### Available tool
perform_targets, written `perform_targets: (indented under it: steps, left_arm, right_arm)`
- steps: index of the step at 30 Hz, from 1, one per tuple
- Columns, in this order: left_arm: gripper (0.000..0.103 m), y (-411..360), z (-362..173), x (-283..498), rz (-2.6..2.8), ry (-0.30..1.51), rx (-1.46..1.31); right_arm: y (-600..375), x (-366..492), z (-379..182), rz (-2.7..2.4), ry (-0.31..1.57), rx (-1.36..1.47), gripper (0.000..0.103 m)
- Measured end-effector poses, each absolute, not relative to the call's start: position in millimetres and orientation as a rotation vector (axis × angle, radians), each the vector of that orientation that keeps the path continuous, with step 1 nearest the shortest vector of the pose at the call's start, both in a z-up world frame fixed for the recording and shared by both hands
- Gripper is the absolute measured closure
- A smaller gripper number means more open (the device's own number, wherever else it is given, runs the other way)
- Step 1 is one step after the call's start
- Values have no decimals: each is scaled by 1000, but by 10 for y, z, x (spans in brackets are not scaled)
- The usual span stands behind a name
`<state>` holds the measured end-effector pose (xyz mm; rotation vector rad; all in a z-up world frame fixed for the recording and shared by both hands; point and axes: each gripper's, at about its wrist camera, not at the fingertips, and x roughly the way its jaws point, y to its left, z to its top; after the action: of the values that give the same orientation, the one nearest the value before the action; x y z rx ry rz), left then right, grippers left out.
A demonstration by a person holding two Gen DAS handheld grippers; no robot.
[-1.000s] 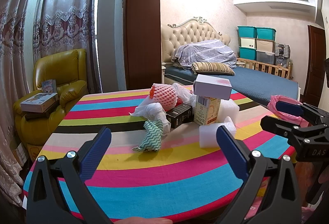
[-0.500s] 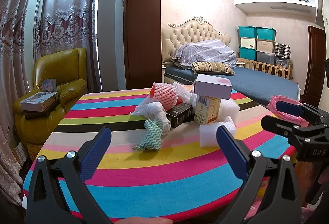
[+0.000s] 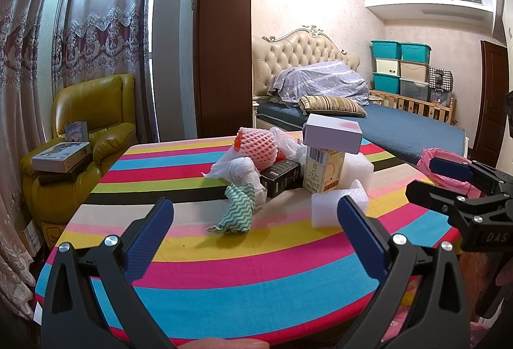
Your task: Collect trash
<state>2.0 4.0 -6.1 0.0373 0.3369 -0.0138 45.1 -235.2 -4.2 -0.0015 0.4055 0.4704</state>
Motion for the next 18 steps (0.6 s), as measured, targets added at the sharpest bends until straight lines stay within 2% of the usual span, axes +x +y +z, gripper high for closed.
perform_targets:
  steps: [18]
  left_arm:
    - [4, 221, -155, 137, -30, 393, -16]
  right_arm:
    - [-2239, 594, -305, 465, 467, -27, 18]
